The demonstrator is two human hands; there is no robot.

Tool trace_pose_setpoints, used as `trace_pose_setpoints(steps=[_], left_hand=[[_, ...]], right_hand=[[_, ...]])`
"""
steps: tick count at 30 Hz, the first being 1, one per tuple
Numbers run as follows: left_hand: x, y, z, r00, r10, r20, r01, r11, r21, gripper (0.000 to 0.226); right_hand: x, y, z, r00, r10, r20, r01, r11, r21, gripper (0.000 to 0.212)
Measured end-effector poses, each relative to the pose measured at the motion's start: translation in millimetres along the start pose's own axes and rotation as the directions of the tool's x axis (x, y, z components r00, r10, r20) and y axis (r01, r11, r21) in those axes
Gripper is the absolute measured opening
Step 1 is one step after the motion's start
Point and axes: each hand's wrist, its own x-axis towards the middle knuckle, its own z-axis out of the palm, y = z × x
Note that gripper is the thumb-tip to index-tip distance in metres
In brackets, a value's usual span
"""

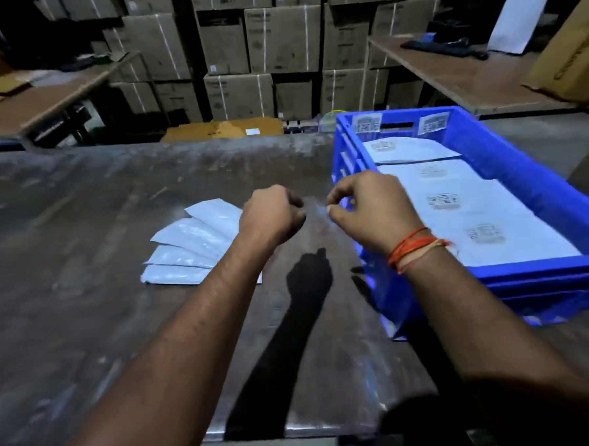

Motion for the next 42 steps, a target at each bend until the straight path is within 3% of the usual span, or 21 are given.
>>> trace_pose_setpoints(steps=[4,6,10,14,19,24,26,28,31,33,35,38,40,42], left_hand=[[7,-58,-6,0.999,-0.003,0.052,0.0,0.999,0.052,0.039],[11,-88,-8,0.995,-0.009,0.1,0.005,0.999,0.047,0.051],[21,-142,-4,0.99,-0.005,0.138,-0.002,0.999,0.052,0.037],[26,-176,1,0.991,0.042,0.127,-0.047,0.998,0.04,0.038],[30,-200,8,0.997,0.052,0.065,-0.051,0.998,-0.022,0.044],[27,-196,11,0.998,-0.03,-0.048,0.023,0.991,-0.135,0.063],[22,-192,11,0.988,-0.071,-0.135,0.043,0.979,-0.199,0.075],[16,-187,11,0.967,-0.142,-0.211,0.076,0.954,-0.291,0.088],[5,-181,13,0.952,-0.237,-0.192,0.115,0.862,-0.494,0.104],[-11,-175,18,0.961,-0.252,-0.111,0.117,0.741,-0.662,0.107],[-34,-175,33,0.962,-0.267,-0.051,0.149,0.676,-0.721,0.097],[-74,-183,59,0.94,-0.339,0.017,0.262,0.693,-0.671,0.079],[-100,-185,73,0.927,-0.366,0.076,0.316,0.658,-0.683,0.069],[-115,-189,84,0.92,-0.382,0.09,0.351,0.696,-0.626,0.05]], right_hand=[[30,-29,90,0.984,0.026,0.178,-0.024,1.0,-0.01,0.02],[48,-34,139,0.962,0.032,0.272,-0.018,0.998,-0.054,0.034],[72,-34,215,0.918,0.035,0.396,0.018,0.992,-0.128,0.068],[77,-29,248,0.946,0.042,0.321,0.0,0.992,-0.13,0.049],[73,-25,243,0.988,-0.01,0.154,0.021,0.998,-0.066,0.045],[59,-18,213,0.997,-0.077,0.001,0.073,0.953,0.293,0.039],[47,-12,198,0.991,0.066,-0.118,0.001,0.871,0.491,0.027],[35,-4,185,0.951,0.271,-0.15,-0.096,0.717,0.69,0.027],[15,14,177,0.91,0.414,0.004,-0.167,0.356,0.919,0.026],[-2,25,176,0.886,0.452,0.101,-0.246,0.275,0.93,0.027],[-23,40,180,0.857,0.497,0.138,-0.341,0.346,0.874,0.03],[-57,57,183,0.851,0.509,0.131,-0.441,0.555,0.705,0.03],[-79,58,177,0.869,0.472,0.15,-0.464,0.669,0.581,0.033],[-93,62,175,0.894,0.426,0.139,-0.439,0.771,0.46,0.037]])
